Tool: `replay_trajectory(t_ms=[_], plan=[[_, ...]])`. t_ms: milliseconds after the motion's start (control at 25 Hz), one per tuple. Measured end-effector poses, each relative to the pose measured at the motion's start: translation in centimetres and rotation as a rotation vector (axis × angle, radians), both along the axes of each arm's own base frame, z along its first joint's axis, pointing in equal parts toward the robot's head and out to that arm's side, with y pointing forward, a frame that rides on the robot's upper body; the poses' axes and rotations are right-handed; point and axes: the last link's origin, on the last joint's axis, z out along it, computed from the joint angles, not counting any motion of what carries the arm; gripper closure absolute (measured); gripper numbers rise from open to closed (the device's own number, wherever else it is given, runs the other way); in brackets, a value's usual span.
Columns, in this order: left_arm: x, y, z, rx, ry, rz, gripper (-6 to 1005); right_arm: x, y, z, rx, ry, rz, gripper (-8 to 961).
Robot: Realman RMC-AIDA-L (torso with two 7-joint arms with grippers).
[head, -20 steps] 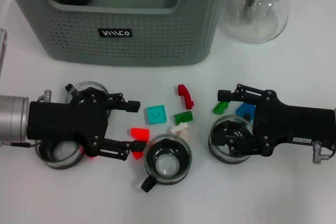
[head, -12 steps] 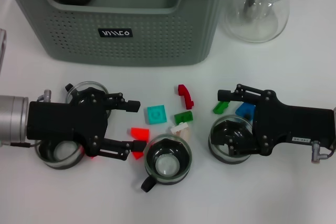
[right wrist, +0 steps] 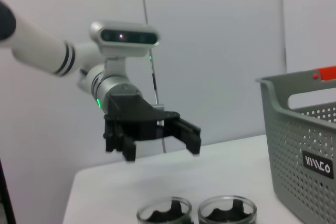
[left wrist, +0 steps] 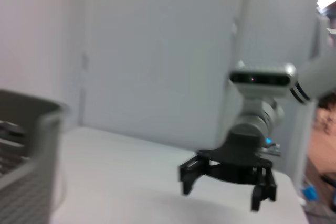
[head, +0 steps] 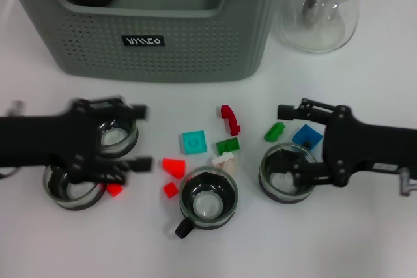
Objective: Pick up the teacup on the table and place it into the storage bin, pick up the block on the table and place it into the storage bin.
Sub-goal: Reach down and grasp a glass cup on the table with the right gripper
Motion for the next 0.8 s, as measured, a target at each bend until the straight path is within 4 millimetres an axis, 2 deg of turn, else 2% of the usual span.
replay_trajectory(t_ms=[160,360,520,640,800], plan=[[-1.8,-1.0,2.1,0.054,-0.009,0.093,127,-0.1,0.5,2.1,-0.057,-0.001,-0.059,14],[-3.0,-2.1,2.7,0.096,-0.001,0.151,127,-1.5,1.4,4.1,-0.212,-0.139,-0.074,13],[-3.3,-2.0,2.6,0.107,0.005,0.165,127,-4.6,2.6,5.4,-0.323,-0.35,-0.03,36],[-3.1,-1.8,2.4,0.104,0.008,0.159,127,-7.5,3.9,5.6,-0.367,-0.546,-0.017,58],[-3.2,-1.5,2.1,0.106,0.008,0.169,127,-10.7,5.0,4.7,-0.403,-0.773,0.019,210]])
